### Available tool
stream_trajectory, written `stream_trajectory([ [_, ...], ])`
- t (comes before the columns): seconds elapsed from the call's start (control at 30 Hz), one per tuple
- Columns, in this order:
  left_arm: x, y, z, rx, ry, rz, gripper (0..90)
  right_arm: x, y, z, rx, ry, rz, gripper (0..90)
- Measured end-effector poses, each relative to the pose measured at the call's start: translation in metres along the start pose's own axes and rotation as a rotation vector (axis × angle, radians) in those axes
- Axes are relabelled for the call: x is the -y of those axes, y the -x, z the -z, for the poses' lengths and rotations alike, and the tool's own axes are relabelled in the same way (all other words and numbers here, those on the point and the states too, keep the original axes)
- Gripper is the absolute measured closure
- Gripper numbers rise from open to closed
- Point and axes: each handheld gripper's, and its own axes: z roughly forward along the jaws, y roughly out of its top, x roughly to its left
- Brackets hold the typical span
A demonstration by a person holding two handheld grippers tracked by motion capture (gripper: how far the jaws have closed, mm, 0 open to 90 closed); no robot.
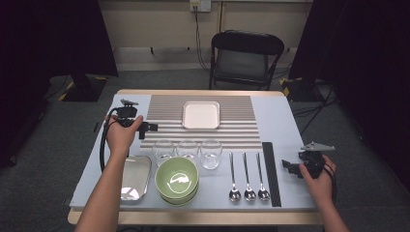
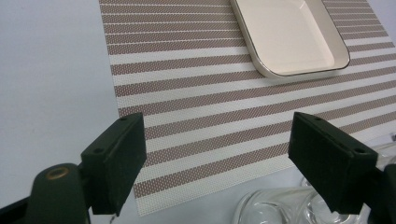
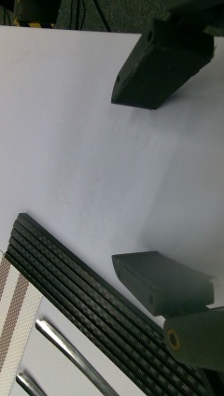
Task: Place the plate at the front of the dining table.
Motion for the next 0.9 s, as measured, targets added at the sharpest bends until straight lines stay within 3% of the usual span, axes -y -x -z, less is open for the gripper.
stream_trajectory([
  [0.23,0.007,-0.005,0.000,0.008,0.000,0.017,19.7,0.000,0.000,0.000,0.000,0.000,0.000,18.2],
  [0.33,0.008,-0.006,0.002,-0.001,-0.010,0.001,19.7,0.000,0.000,0.000,0.000,0.000,0.000,18.2],
  [0.43,0.009,-0.007,0.004,0.010,0.009,0.024,19.7,0.000,0.000,0.000,0.001,0.000,0.001,18.2],
  [0.53,0.011,-0.008,0.006,-0.006,-0.006,0.010,19.7,0.000,0.000,0.000,0.000,0.000,0.001,18.2],
  [0.9,0.016,-0.010,0.011,-0.022,0.011,0.010,20.9,0.000,0.000,0.000,0.001,0.000,0.000,18.2],
])
